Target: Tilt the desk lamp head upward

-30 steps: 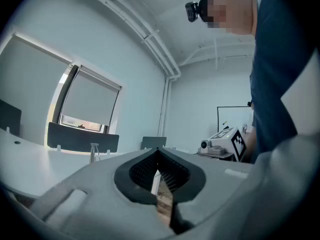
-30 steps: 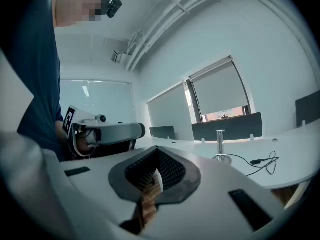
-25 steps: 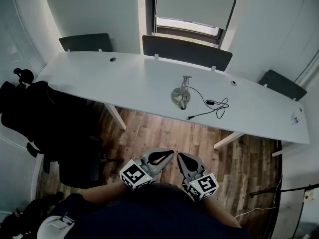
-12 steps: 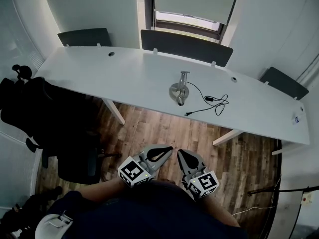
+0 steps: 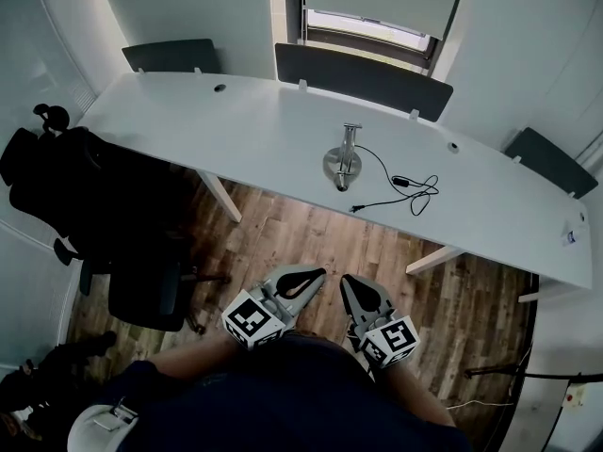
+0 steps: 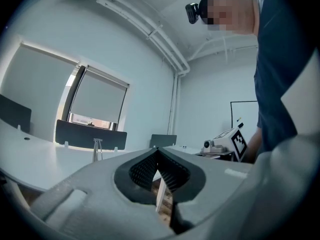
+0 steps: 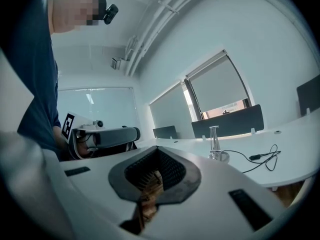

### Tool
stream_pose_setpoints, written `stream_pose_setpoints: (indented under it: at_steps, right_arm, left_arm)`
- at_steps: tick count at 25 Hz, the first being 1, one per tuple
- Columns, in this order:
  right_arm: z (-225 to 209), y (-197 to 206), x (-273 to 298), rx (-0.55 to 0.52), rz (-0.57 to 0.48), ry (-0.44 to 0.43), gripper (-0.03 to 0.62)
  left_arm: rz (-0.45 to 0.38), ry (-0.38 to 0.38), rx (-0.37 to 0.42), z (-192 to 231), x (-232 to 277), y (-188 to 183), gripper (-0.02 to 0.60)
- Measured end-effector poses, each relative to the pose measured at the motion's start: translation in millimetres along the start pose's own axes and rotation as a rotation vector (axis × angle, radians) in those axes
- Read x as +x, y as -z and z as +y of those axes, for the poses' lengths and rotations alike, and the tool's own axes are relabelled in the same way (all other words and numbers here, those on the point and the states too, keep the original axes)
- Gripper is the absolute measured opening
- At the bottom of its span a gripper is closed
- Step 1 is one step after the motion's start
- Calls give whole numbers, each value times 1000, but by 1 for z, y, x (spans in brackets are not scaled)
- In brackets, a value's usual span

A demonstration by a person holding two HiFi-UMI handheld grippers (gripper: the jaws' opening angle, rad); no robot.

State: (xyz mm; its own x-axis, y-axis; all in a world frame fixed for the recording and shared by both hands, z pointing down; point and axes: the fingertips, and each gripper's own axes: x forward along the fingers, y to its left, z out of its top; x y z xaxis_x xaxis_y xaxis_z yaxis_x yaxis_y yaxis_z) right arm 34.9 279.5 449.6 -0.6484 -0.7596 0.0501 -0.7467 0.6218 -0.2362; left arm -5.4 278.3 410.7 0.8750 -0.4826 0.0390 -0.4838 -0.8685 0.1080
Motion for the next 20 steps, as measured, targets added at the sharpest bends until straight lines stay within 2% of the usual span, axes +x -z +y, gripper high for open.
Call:
stream_pose_setpoints:
  at_steps: [3,9,20]
  right_arm:
    - [-11,0,6,5,9,-2,9]
    - [-50,3,41,29,31,16,9]
    - [-135,-29,156,18,53,127,9]
  left_arm:
    - [-4,-6,28,12,7,1,6]
    - [-10,5,0,60,35,2,6]
    - [-17,110,16,211,101,-24,6]
